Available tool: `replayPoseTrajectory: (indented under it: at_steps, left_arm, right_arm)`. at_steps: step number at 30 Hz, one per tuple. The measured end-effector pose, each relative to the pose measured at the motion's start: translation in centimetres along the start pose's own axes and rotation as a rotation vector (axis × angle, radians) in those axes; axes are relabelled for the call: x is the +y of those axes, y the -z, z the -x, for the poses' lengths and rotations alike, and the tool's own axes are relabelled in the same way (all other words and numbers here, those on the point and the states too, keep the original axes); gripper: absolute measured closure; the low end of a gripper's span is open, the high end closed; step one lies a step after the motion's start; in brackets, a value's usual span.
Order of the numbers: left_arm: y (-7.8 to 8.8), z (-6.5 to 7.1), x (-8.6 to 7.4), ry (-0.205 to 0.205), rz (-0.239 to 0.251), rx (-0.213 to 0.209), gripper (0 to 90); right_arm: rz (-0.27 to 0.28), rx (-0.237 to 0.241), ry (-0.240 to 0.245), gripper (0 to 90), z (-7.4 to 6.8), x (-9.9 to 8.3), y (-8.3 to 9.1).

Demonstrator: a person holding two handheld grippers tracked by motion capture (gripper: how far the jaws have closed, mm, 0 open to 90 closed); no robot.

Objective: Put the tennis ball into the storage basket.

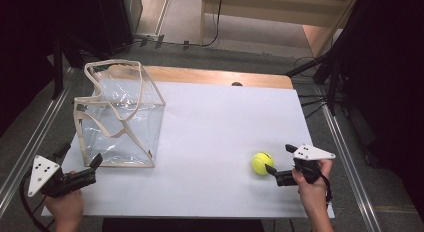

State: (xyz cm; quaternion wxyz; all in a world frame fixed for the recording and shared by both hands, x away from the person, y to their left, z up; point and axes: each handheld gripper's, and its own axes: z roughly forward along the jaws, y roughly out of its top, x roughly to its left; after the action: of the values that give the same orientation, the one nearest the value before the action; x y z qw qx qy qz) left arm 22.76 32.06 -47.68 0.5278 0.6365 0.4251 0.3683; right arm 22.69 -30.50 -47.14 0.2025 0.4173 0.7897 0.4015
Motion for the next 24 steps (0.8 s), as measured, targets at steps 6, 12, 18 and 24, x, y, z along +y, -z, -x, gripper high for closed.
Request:
replayPoseTrajectory:
  at_steps: [6,12,18,24]
  left_arm:
    - [0.0,0.0,0.0,-0.007,-0.001,-0.003,0.0]
    - [0.0,0.1,0.0,-0.007,-0.003,-0.002,0.0]
    - [0.0,0.1,0.0,-0.007,-0.002,-0.001,0.0]
    - [0.0,0.2,0.0,-0.008,0.001,-0.003,0.0]
  right_arm:
    - [-0.064,0.027,-0.014,2.2,0.0,0.5,-0.7]
    - [-0.153,0.049,0.008,2.2,-0.4,1.2,-1.6]
    - [-0.242,0.063,0.003,4.7,-0.8,1.5,-2.8]
    - [-0.299,0.058,0.013,6.1,-1.1,1.6,-3.6]
